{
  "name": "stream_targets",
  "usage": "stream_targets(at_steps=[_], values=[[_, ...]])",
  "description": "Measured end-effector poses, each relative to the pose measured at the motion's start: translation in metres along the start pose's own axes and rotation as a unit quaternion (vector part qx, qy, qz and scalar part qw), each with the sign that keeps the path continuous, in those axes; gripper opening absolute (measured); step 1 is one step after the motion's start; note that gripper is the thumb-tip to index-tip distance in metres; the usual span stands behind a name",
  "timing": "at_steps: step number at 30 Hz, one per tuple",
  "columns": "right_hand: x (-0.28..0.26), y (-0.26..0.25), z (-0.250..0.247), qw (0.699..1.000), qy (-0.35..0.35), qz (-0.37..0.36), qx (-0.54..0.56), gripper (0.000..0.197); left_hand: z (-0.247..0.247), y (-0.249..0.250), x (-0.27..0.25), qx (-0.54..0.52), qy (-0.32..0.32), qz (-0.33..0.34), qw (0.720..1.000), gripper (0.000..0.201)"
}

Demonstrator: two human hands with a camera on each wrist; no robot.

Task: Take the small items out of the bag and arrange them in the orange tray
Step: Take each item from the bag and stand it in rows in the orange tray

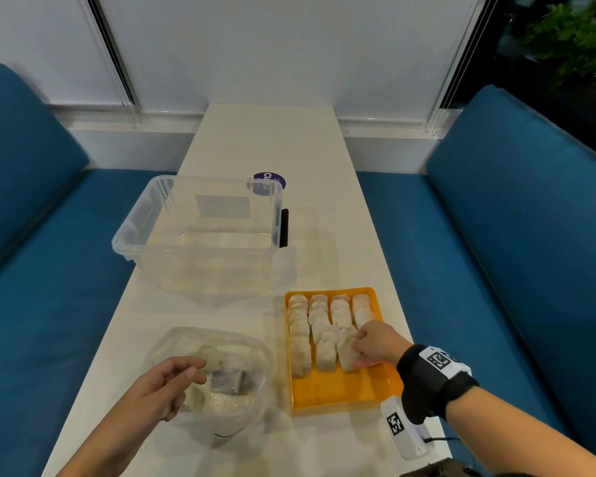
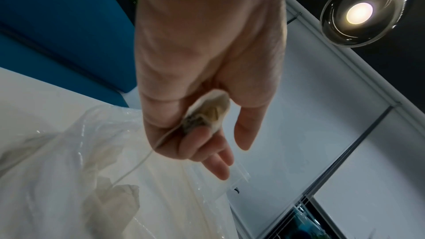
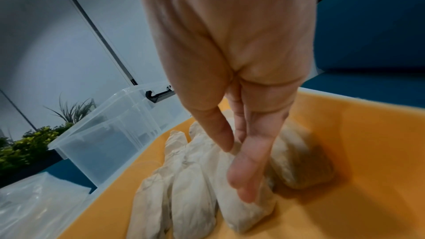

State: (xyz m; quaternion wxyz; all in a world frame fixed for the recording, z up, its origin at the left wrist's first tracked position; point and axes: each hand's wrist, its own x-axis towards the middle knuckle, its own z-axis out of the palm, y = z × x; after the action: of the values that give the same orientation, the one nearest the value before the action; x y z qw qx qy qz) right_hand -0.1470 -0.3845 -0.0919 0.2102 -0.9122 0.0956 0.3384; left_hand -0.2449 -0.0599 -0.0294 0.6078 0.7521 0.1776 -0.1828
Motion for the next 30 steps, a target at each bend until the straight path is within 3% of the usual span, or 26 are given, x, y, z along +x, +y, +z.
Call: stream_targets(at_steps=[3, 5, 8, 11, 16, 19, 21, 25, 28, 30], values=[[-0.006, -0.001, -0.003, 0.999, 0.023, -0.005, -0.037, 0.040, 0.002, 0.001, 0.002, -0.013, -0.018, 0.001, 1.000, 0.017], [-0.011, -0.003, -0.007, 0.998, 0.049, -0.012, -0.030, 0.046, 0.004, 0.005, 0.003, -0.030, -0.029, 0.003, 0.999, 0.019], [-0.024, -0.012, -0.014, 0.989, 0.107, -0.032, 0.096, 0.031, 0.006, 0.009, 0.008, -0.063, -0.075, -0.009, 0.995, 0.047], [-0.047, -0.033, -0.019, 0.966, 0.143, -0.102, 0.190, 0.015, 0.009, 0.014, 0.012, -0.091, -0.124, -0.005, 0.988, 0.059], [-0.091, -0.075, -0.013, 0.942, 0.022, -0.262, 0.210, 0.009, 0.024, 0.027, 0.012, -0.147, -0.144, 0.031, 0.978, 0.042], [-0.104, -0.088, -0.004, 0.926, -0.055, -0.300, 0.222, 0.024, 0.036, 0.033, 0.010, -0.160, -0.141, 0.047, 0.976, 0.044], [-0.107, -0.091, 0.004, 0.917, -0.059, -0.316, 0.234, 0.035, 0.042, 0.036, 0.007, -0.172, -0.128, 0.055, 0.975, 0.039], [-0.106, -0.089, 0.017, 0.902, 0.062, -0.401, 0.146, 0.049, 0.049, 0.040, 0.006, -0.195, -0.109, 0.059, 0.973, 0.036], [-0.106, -0.090, 0.019, 0.876, 0.129, -0.442, 0.146, 0.025, 0.049, 0.042, 0.004, -0.199, -0.109, 0.072, 0.971, 0.030], [-0.103, -0.090, 0.017, 0.867, 0.145, -0.444, 0.172, 0.007, 0.048, 0.043, 0.002, -0.214, -0.114, 0.075, 0.967, 0.040]])
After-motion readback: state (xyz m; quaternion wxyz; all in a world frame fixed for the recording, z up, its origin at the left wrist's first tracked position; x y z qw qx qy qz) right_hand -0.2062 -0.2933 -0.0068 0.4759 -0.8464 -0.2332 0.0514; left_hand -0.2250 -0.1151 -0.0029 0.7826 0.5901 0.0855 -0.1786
